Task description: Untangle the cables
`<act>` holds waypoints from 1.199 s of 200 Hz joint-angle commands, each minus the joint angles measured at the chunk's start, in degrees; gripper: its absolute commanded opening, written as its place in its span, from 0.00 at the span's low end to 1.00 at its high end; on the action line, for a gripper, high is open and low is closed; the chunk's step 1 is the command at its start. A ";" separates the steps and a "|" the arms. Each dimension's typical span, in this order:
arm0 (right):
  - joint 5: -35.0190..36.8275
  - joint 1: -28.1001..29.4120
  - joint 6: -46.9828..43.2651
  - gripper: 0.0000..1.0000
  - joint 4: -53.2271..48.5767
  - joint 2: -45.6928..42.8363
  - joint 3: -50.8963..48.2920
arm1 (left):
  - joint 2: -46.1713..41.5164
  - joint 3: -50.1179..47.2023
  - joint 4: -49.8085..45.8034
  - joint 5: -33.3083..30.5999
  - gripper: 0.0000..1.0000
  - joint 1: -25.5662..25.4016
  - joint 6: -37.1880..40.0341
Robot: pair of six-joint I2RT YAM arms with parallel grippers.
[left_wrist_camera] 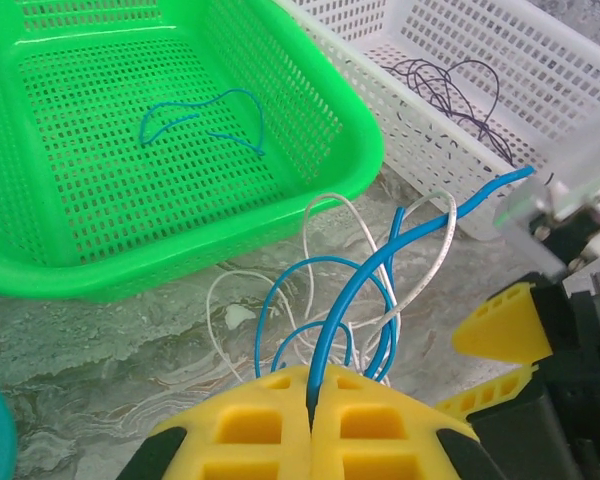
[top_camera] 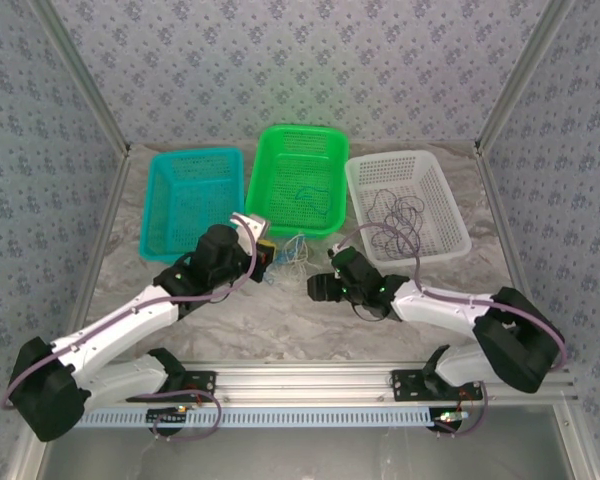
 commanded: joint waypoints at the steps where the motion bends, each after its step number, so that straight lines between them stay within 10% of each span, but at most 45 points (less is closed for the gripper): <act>1: -0.67 0.55 -1.94 0.73 3.31 -2.41 0.77 | 0.85 -0.24 0.97 2.14 0.00 0.20 0.02; 81: -0.73 1.25 -6.68 0.80 13.90 2.08 2.11 | 5.39 -0.05 10.83 11.49 0.00 0.07 -6.24; 108: -2.05 -0.44 -7.11 0.62 15.43 6.75 3.38 | 5.30 0.36 11.82 13.40 0.00 -0.05 -7.20; 154: -1.63 -2.13 -5.61 0.00 15.10 8.15 2.65 | 2.63 0.49 6.67 12.37 0.00 0.02 -4.90; 240: -0.35 -3.05 2.73 0.00 4.04 8.13 -1.53 | -2.46 3.01 -3.16 2.23 0.00 0.86 1.15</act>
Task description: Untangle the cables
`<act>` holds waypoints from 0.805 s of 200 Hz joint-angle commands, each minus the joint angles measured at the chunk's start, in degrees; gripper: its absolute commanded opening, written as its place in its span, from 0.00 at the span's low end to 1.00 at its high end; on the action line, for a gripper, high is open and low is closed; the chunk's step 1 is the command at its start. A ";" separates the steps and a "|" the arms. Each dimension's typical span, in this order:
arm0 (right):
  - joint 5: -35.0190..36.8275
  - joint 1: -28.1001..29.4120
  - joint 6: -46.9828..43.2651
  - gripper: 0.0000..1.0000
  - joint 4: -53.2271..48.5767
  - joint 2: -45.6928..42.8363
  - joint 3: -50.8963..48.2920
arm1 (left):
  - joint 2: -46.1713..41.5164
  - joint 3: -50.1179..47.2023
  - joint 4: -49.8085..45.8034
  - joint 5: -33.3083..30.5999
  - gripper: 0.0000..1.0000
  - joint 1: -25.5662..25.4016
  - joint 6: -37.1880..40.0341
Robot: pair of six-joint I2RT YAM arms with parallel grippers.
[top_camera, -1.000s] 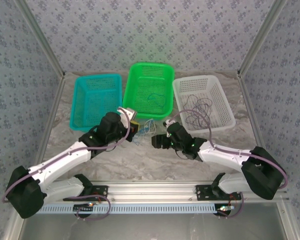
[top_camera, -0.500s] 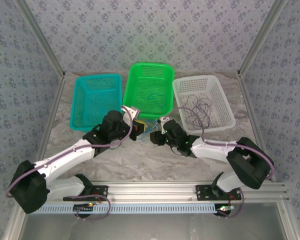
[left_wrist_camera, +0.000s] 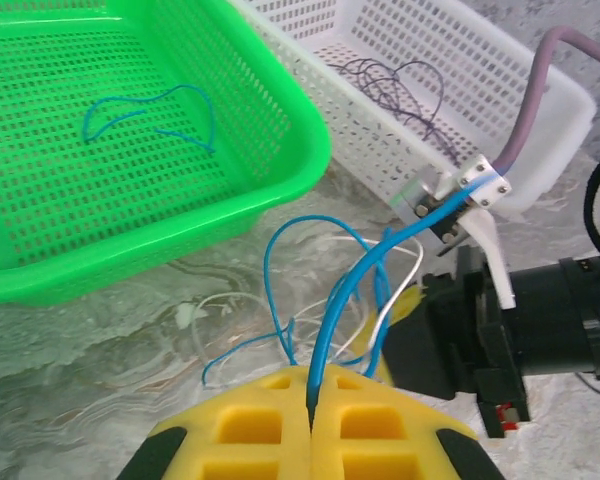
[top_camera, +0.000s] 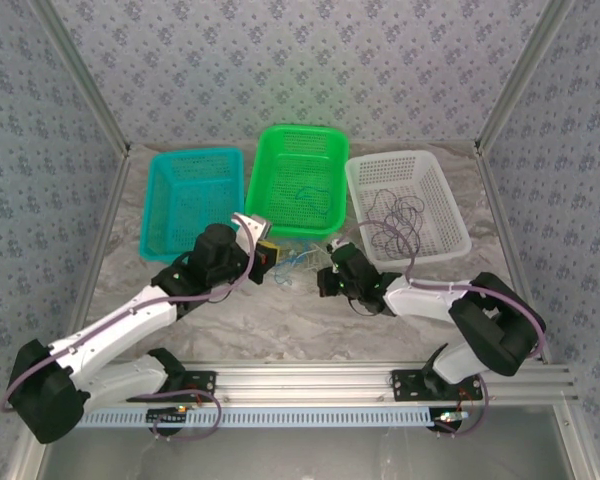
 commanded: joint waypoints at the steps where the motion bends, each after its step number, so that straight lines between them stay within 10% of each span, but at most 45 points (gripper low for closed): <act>1: 0.48 -0.15 2.79 0.00 -4.60 0.38 -0.49 | -1.48 2.47 -2.01 -2.63 0.00 0.43 2.26; 121: 1.01 -0.72 3.49 0.00 -13.20 1.64 0.13 | -7.53 0.99 1.07 -11.30 0.00 0.42 0.86; 161: 2.27 1.11 1.28 0.44 -12.98 -3.11 1.57 | -5.59 1.21 0.72 -7.97 0.00 0.48 0.34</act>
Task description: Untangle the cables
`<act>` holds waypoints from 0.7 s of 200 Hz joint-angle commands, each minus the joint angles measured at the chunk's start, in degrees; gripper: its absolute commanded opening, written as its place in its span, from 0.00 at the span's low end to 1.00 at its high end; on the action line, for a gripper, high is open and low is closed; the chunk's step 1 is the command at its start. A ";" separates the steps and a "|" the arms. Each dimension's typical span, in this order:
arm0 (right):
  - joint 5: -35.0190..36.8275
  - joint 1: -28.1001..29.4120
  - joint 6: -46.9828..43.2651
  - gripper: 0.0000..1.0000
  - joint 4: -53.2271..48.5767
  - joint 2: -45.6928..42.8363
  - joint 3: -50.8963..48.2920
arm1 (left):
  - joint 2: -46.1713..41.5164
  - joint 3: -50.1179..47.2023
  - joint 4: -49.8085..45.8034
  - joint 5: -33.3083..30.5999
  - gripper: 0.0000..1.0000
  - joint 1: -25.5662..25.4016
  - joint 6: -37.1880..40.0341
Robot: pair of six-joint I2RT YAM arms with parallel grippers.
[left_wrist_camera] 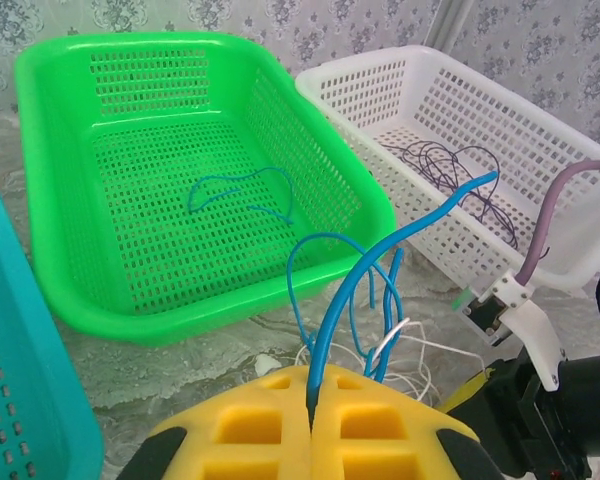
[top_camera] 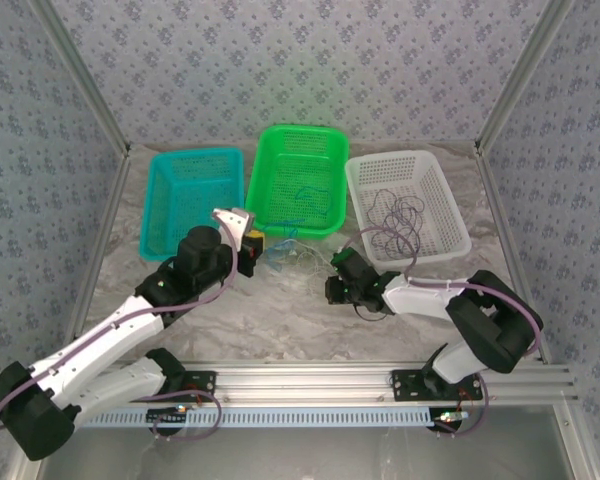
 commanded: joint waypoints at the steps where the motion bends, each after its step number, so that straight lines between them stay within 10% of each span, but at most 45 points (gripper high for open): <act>1: 1.57 1.17 -0.99 0.45 -3.21 -3.94 0.68 | 0.76 1.07 0.64 1.29 0.00 0.38 -0.38; 12: 2.46 1.66 -0.98 0.68 -3.99 -6.80 0.92 | 1.01 0.67 0.93 1.68 0.00 0.32 -0.67; 30: 4.18 2.53 -2.59 0.76 -5.54 -11.05 1.33 | 1.32 -0.02 1.47 2.18 0.00 0.32 -1.15; 140: 1.23 8.62 -10.07 0.82 10.87 -11.94 3.99 | 5.94 0.56 6.40 6.59 0.00 0.26 -5.86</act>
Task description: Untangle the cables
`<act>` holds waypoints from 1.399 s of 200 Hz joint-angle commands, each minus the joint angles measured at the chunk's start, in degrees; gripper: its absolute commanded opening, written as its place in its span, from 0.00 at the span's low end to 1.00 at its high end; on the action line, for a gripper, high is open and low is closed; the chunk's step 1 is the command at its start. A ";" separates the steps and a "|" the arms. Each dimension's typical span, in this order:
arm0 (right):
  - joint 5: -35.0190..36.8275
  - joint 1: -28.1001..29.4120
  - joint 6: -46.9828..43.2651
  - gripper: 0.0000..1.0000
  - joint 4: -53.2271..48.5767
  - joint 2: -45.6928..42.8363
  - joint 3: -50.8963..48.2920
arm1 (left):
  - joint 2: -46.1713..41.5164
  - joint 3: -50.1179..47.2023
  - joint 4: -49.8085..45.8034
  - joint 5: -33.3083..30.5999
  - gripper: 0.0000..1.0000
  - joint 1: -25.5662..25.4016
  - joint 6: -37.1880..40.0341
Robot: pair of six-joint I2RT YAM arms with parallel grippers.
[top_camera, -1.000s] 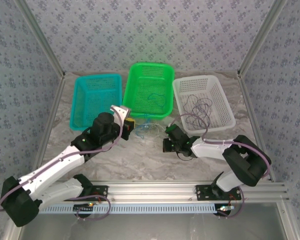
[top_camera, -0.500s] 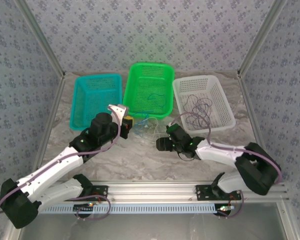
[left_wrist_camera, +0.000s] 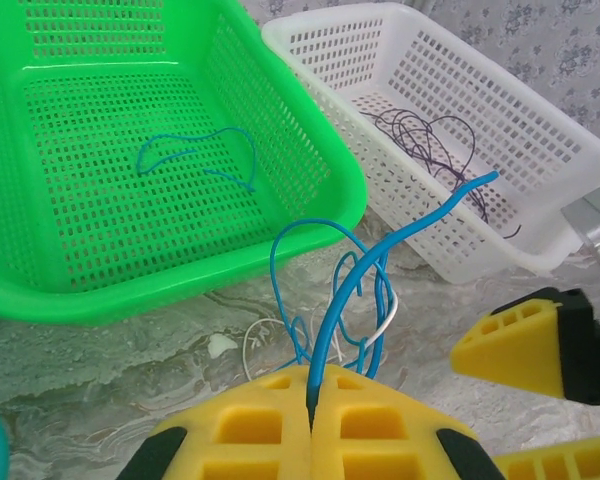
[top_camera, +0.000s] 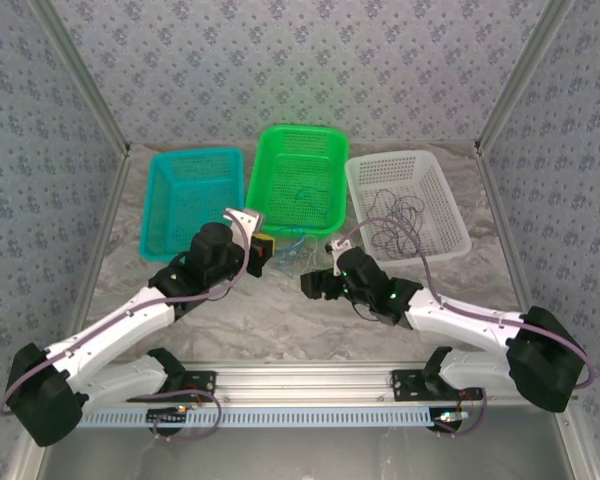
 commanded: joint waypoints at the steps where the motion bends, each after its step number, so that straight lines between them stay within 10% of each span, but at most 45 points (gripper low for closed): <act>1: -0.64 1.60 -3.39 0.82 7.45 3.94 3.05 | 0.17 0.58 3.20 1.69 0.00 0.21 -1.74; 78: -2.30 2.86 -6.85 0.78 16.83 14.21 7.94 | 1.04 0.32 5.66 3.57 0.00 -0.06 -4.72; 111: 4.57 0.90 -2.40 0.20 11.77 15.53 8.42 | 0.47 0.38 5.53 3.81 0.00 -0.12 -4.96; 132: 4.97 -1.79 2.06 0.00 10.63 14.59 5.87 | -1.52 0.33 3.33 1.74 0.00 -0.05 -4.24; 262: -3.82 -4.38 13.03 0.00 5.78 18.73 0.01 | -5.44 3.96 -5.82 0.94 0.00 1.22 -0.74; 280: -3.79 -3.64 9.57 0.31 3.59 16.11 1.30 | -4.87 3.80 -6.95 2.17 0.00 1.16 -0.94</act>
